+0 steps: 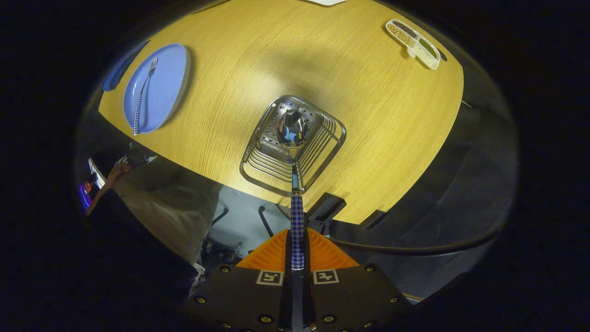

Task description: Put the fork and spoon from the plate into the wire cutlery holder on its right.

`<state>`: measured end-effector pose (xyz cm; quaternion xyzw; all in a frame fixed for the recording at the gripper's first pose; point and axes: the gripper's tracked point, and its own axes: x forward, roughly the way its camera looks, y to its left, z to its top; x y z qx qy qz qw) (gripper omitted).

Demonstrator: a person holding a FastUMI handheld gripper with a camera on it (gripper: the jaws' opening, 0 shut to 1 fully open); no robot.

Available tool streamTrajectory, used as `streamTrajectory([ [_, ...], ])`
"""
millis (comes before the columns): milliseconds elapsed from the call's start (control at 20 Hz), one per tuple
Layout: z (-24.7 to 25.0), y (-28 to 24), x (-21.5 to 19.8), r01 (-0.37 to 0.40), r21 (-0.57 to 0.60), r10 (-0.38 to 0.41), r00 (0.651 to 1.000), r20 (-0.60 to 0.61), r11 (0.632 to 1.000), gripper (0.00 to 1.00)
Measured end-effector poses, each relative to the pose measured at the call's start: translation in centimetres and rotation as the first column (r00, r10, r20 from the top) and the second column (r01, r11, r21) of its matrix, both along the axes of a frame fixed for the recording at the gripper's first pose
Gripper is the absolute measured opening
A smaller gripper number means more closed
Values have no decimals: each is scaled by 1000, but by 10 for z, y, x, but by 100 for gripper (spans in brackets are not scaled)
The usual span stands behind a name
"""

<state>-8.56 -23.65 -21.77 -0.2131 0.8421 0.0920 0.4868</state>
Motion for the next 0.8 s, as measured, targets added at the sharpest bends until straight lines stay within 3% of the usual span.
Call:
streamTrajectory([
  [400,-1,9,9,66,29,-66,998,-10,997,13],
  [500,2,8,11,81,33,-81,997,-2,996,26],
  [600,6,6,12,101,40,-102,995,23,994,27],
  [800,17,6,9,169,99,-179,978,108,981,40],
])
